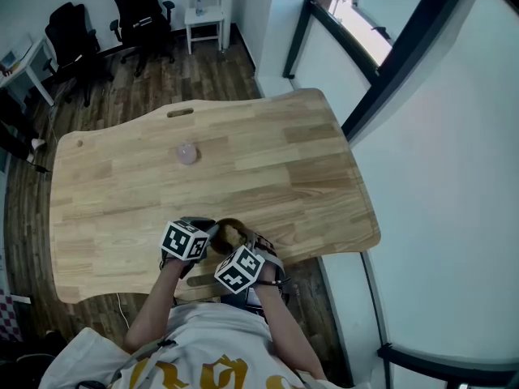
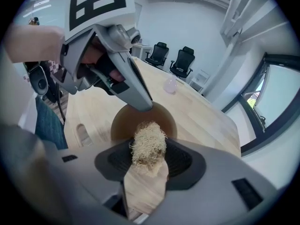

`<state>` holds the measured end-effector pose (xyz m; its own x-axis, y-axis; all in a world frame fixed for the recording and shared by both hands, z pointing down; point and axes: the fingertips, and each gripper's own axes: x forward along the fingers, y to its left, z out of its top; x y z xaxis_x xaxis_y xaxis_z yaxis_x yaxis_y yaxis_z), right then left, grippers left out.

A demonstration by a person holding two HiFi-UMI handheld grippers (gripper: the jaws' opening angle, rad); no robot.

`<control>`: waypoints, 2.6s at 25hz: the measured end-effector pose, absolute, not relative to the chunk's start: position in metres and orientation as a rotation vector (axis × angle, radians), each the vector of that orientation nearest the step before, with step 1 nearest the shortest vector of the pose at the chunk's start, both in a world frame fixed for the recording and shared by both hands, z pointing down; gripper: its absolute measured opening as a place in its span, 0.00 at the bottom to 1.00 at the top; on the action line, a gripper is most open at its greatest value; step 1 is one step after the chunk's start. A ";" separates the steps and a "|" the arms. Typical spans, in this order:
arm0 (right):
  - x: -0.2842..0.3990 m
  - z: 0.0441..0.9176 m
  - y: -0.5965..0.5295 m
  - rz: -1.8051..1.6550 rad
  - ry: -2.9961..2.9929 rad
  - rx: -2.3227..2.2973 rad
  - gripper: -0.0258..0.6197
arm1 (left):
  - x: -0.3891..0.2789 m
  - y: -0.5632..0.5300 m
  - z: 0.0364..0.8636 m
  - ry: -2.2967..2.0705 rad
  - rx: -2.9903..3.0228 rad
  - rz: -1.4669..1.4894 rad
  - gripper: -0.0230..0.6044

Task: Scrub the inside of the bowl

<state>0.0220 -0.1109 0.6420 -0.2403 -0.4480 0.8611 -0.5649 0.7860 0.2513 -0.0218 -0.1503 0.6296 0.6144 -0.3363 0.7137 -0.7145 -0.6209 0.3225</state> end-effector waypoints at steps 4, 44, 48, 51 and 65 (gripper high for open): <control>0.030 0.637 -0.120 0.099 -1.870 0.836 0.33 | -0.014 -0.151 0.629 -0.807 2.240 0.806 0.09; 0.015 0.655 -0.090 0.069 -1.982 0.490 0.32 | -0.004 -0.151 0.638 -0.792 2.237 0.879 0.09; 0.027 0.660 -0.094 0.104 -1.928 0.533 0.32 | 0.000 -0.151 0.638 -0.787 2.253 0.900 0.09; 0.029 0.662 -0.092 0.154 -1.915 0.556 0.33 | 0.003 -0.150 0.640 -0.777 2.255 0.915 0.09; 0.034 0.658 -0.108 0.206 -1.868 0.708 0.33 | 0.001 -0.146 0.638 -0.756 2.244 0.896 0.10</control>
